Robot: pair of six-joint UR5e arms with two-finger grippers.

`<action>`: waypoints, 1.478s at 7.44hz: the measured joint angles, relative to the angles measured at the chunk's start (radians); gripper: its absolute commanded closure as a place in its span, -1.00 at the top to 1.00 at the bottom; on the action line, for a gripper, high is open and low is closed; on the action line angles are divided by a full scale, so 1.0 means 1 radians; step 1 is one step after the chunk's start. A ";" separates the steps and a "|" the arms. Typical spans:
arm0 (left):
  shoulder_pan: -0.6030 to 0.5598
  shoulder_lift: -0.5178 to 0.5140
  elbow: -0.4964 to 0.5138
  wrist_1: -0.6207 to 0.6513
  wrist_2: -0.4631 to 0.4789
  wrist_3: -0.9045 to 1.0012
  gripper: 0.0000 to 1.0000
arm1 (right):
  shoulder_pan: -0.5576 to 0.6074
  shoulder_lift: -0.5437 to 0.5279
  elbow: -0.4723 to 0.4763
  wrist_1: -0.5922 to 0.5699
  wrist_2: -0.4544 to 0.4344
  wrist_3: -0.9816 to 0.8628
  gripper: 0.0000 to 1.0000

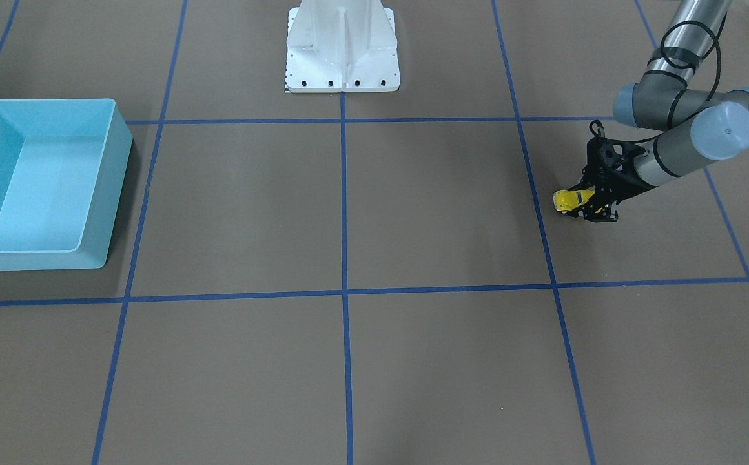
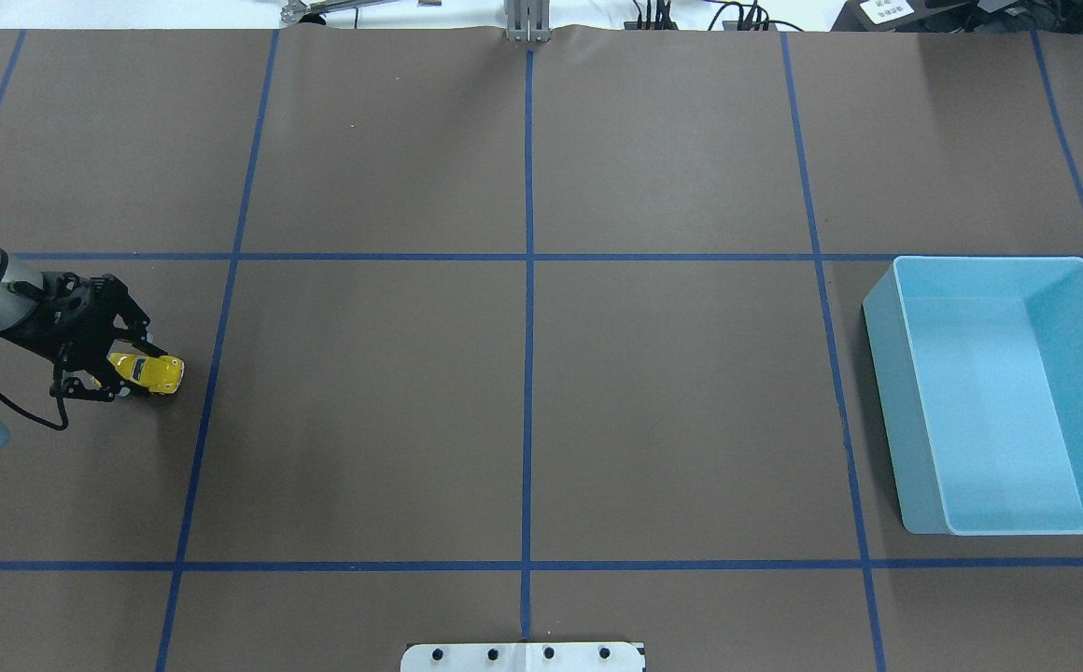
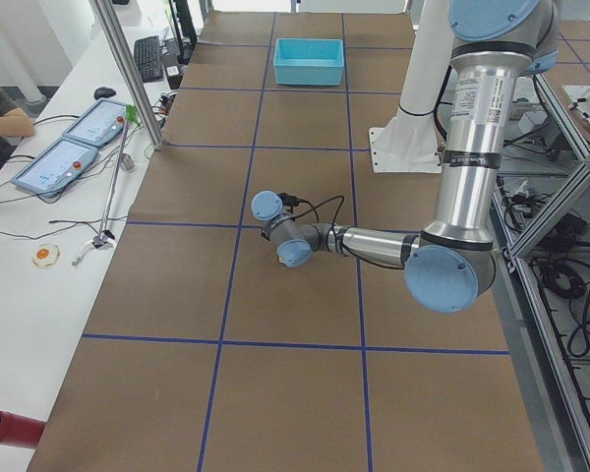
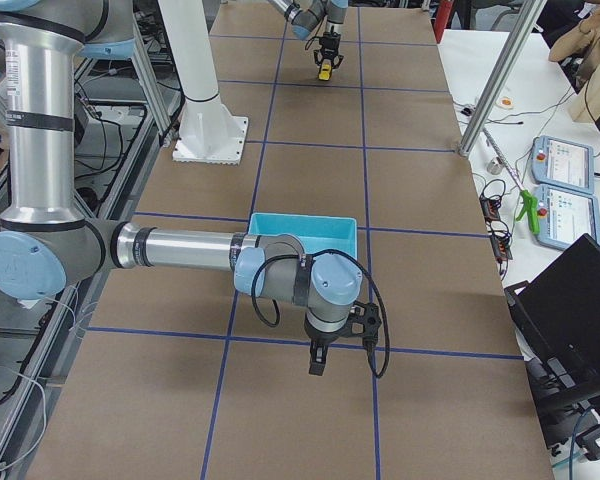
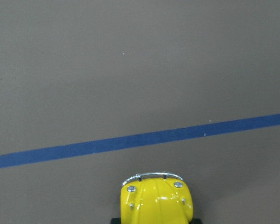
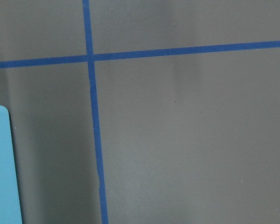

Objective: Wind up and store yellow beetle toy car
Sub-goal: 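Roll the held car back toward the table edge with the left gripper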

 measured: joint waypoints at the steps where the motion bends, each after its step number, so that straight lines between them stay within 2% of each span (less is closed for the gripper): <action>1: -0.002 0.003 0.001 -0.007 -0.002 0.000 -1.00 | 0.000 0.000 0.000 0.000 0.000 0.000 1.00; 11: -0.079 0.007 0.105 -0.090 -0.093 0.053 -1.00 | 0.000 0.000 0.000 0.000 0.000 0.000 1.00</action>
